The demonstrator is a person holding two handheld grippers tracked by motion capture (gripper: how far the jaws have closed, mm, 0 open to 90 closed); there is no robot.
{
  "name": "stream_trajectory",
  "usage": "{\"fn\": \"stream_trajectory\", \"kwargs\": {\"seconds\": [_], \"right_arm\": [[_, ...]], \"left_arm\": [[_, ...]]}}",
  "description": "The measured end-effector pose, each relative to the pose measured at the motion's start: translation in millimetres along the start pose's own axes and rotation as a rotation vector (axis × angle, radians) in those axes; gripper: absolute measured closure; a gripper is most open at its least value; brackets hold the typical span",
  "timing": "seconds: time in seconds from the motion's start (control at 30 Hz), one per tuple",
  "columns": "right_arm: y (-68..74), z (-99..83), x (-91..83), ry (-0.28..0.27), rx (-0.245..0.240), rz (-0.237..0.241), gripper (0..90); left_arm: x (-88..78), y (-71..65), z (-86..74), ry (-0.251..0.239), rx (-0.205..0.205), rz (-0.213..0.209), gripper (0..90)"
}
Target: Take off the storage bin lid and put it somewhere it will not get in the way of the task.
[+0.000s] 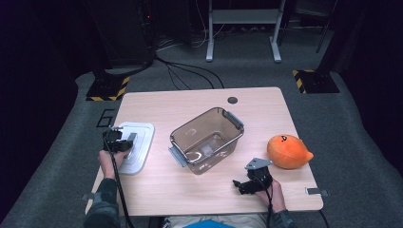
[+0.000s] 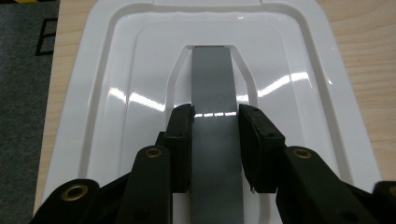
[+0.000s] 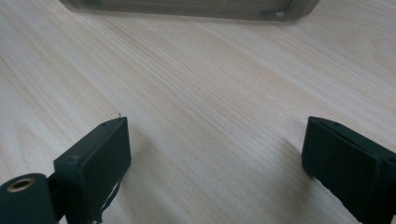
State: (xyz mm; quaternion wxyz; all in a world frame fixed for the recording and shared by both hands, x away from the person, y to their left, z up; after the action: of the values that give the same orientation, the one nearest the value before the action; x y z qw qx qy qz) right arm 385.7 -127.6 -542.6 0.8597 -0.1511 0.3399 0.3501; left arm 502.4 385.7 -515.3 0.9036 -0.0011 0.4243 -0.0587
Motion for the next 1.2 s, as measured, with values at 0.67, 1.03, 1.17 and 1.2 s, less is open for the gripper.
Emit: {"fn": "stream_trajectory", "kwargs": {"seconds": [0.67,1.03,1.17,1.2], "right_arm": [[0.0,0.0,0.0,0.0,0.0,0.0,7.3],[0.0,0.0,0.0,-0.001,0.001,-0.001,7.4],[0.0,0.0,0.1,-0.001,0.002,-0.001,7.4],[0.5,0.2,0.2,-0.003,0.009,-0.003,7.4]], "left_arm": [[-36.5,-15.9,0.5,-0.045,0.04,-0.011,6.5],[-54.4,-48.6,-13.4,-0.07,0.124,-0.066,0.1],[-57.2,-61.3,-21.2,-0.075,0.157,-0.084,0.1],[-57.5,-63.2,-23.0,-0.072,0.165,-0.084,0.1]]}}
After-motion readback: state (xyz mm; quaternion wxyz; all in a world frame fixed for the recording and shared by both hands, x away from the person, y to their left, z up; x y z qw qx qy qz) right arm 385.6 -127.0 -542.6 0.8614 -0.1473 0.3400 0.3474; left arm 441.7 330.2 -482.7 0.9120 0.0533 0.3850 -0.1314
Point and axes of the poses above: each handheld gripper's, and its own axes: x roughly forward along the jaws, z roughly out of its top, y roughly to its left, the point moved 2 cm from there along x, roughly forward along the jaws, and after that the axes turned 2 degrees about -x, right-handed, at the moved point
